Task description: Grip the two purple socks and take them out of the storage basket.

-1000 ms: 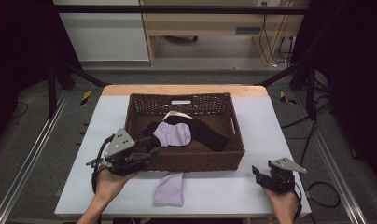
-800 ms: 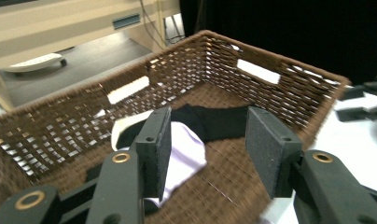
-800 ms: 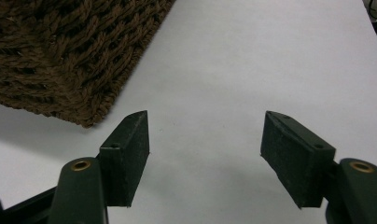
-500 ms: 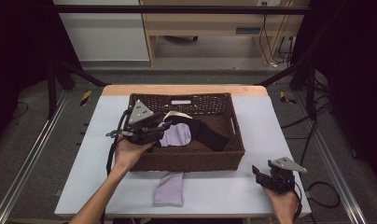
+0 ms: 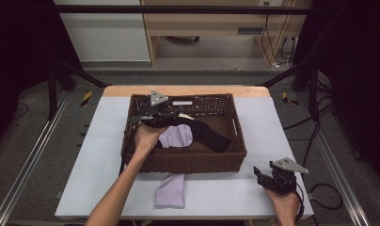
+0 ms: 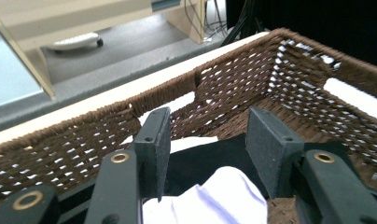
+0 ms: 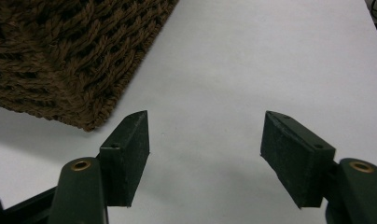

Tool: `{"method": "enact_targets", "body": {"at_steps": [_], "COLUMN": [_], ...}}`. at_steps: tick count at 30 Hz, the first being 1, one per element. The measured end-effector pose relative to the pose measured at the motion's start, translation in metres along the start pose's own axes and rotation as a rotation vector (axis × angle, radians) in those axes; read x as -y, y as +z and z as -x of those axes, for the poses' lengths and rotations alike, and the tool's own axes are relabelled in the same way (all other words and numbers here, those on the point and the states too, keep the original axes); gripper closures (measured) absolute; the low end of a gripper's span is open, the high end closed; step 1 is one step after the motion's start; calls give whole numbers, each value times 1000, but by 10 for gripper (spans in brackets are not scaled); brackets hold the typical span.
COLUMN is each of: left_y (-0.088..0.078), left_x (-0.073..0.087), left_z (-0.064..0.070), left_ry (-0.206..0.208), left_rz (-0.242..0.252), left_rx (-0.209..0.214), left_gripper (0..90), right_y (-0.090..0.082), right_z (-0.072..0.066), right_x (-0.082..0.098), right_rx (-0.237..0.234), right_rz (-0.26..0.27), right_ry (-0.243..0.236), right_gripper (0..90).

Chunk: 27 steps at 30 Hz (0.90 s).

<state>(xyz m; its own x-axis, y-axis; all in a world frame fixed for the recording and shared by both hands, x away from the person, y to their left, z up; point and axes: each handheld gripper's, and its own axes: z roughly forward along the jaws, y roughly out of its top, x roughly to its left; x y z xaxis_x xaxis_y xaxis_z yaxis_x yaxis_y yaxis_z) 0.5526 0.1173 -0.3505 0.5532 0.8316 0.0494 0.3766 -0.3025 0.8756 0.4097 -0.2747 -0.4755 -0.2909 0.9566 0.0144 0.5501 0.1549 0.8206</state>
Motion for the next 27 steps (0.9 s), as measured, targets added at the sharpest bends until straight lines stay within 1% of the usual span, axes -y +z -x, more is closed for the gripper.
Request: {"method": "enact_targets", "body": {"at_steps": [1, 2, 5, 9, 11, 13, 15, 17, 20, 21, 22, 23, 25, 26, 27], "left_y": [8, 8, 23, 39, 46, 47, 48, 50, 55, 58, 58, 60, 63, 66, 66], "left_x": [2, 2, 7, 15, 18, 19, 19, 21, 24, 26, 26, 27, 29, 31, 31], "left_z": [-1, -1, -3, -6, -7, -8, -9, -9, -8, -7, -7, -8, -10, -12, -12], "left_ry": [7, 7, 3, 10, 9, 9, 8, 18, 34, 41, 41, 41, 10, -5, -5], "left_rz": [-20, -20, -60, -125, -161, -165, -157, -185, -221, -254, -254, -273, -301, -327, -327], "left_rx": [-15, -15, -30, -50, -48, -51, -51, -56, -43, -39, -39, -36, -28, -23, -23], "left_gripper": [496, 495, 493, 478, 475, 477, 477, 482, 488, 492, 492, 492, 500, 505, 504], "right_y": [0, 0, 0, 1, 1, 1, 1, 1, 2, 2, 2, 2, 2, 2, 2], "right_z": [0, 0, 0, 0, 0, 0, 0, -1, -1, -1, -1, -1, -2, -2, -2], "right_x": [0, 0, 0, 0, 0, 0, 0, -1, 0, 0, 0, 0, -1, -1, -1], "right_rx": [0, -1, -2, -2, -1, -2, -5, -8, -6, -7, -7, -7, -7, -7, -7], "right_rz": [0, 0, 1, 1, 0, -1, -2, -5, -3, -2, -2, -3, -3, -4, -4], "right_ry": [0, 0, 3, 3, 0, -1, 3, 7, -1, -2, -2, 0, -1, 0, 0], "right_gripper": [327, 327, 327, 328, 328, 328, 328, 329, 329, 330, 330, 330, 330, 330, 330]}}
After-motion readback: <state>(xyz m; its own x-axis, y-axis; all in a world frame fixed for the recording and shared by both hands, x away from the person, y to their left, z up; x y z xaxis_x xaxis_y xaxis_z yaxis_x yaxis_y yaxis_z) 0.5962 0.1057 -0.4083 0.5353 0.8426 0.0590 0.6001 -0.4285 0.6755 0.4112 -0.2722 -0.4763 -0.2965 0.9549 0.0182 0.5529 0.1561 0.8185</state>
